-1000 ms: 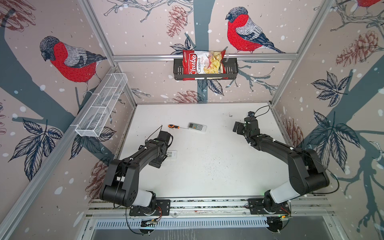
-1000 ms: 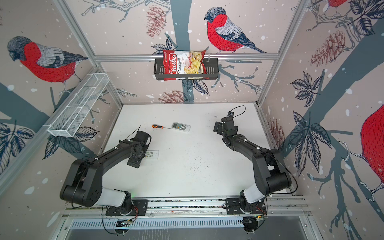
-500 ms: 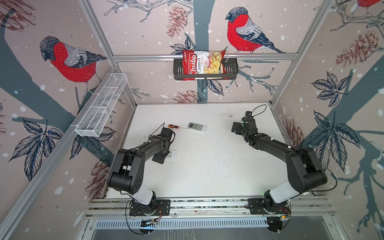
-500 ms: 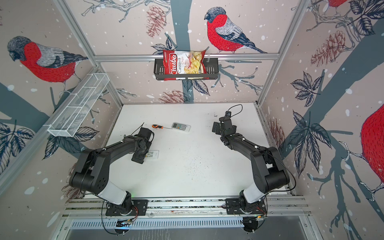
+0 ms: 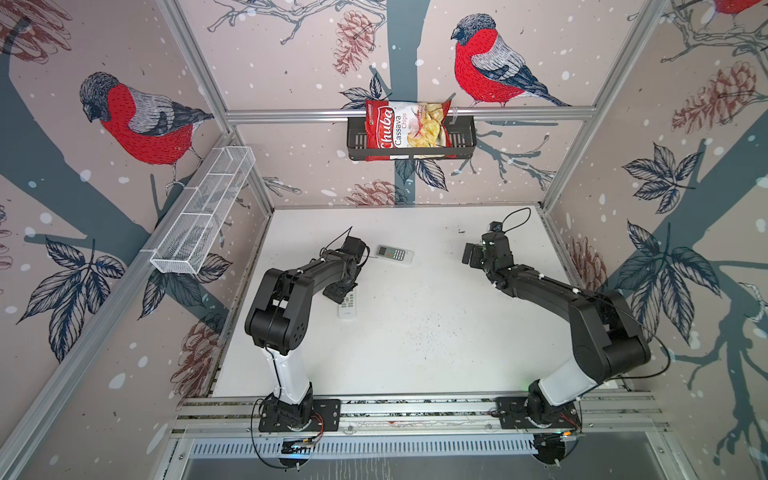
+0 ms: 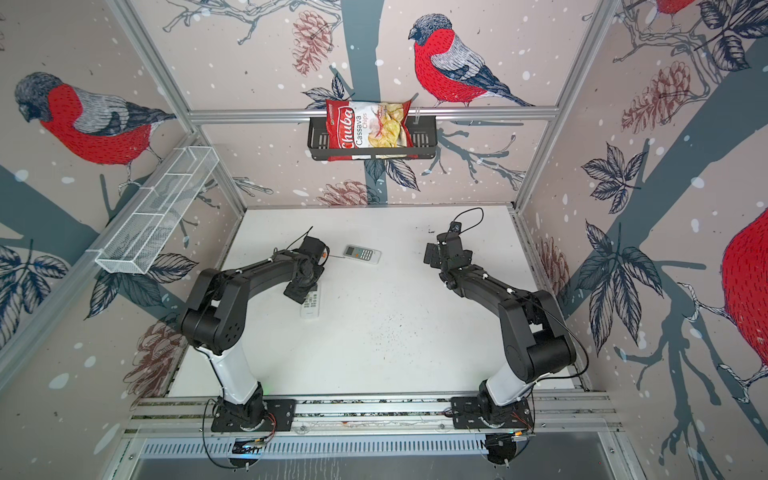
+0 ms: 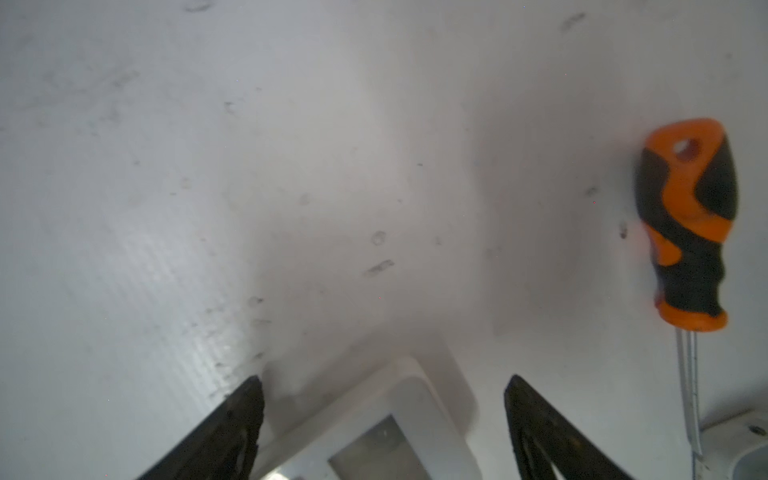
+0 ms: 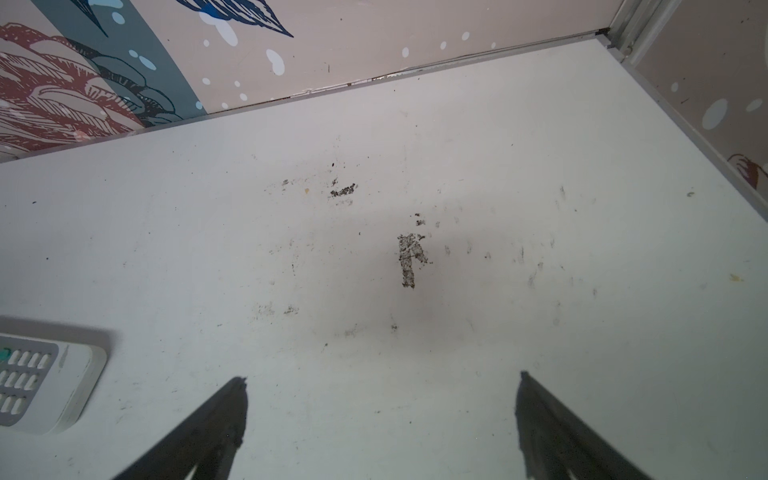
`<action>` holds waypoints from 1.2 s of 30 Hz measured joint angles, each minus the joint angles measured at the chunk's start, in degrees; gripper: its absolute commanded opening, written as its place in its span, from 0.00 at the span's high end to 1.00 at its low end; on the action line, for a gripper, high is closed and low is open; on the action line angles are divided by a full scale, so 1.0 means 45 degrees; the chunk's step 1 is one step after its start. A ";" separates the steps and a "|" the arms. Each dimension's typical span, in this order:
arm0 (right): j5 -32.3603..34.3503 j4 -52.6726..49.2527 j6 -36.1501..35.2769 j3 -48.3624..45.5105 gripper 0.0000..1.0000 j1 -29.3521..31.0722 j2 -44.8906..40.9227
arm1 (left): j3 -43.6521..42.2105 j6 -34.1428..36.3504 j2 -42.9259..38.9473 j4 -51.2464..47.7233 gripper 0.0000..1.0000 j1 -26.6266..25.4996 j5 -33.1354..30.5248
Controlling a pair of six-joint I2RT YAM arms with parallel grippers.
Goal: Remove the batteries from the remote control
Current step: 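Reach the left gripper down over the white remote nearer the robot, then close the left gripper on the white remote's end and lift it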
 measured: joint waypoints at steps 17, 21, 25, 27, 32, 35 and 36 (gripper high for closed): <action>-0.0622 0.0029 -0.0670 -0.0024 0.00 0.0398 -0.0039 | -0.1452 1.2060 -0.3468 0.3143 0.08 -0.0209 0.1229; -0.1039 0.0155 -0.0996 -0.0228 0.00 0.0602 -0.0282 | -0.0908 1.4848 -0.3434 0.3123 0.08 -0.0481 0.2123; -0.1273 0.0272 -0.1277 -0.0359 0.01 0.0733 -0.0500 | -0.0787 1.7223 -0.3293 0.2686 0.08 -0.1336 0.2351; -0.1452 0.0316 -0.1341 -0.0432 0.01 0.0782 -0.0617 | -0.0962 1.8277 -0.3279 0.2336 0.06 -0.1724 0.2346; -0.1666 0.0457 -0.1389 -0.0529 0.01 0.0855 -0.0729 | -0.2331 2.0249 -0.3827 0.1982 0.03 -0.1977 0.2263; -0.1802 0.0476 -0.1413 -0.0529 0.01 0.0913 -0.0729 | -0.2880 2.0992 -0.4308 0.1909 0.03 -0.1991 0.2599; -0.1802 0.0476 -0.1438 -0.0534 0.01 0.0923 -0.0729 | -0.2948 2.1260 -0.4396 0.1875 0.03 -0.2001 0.2696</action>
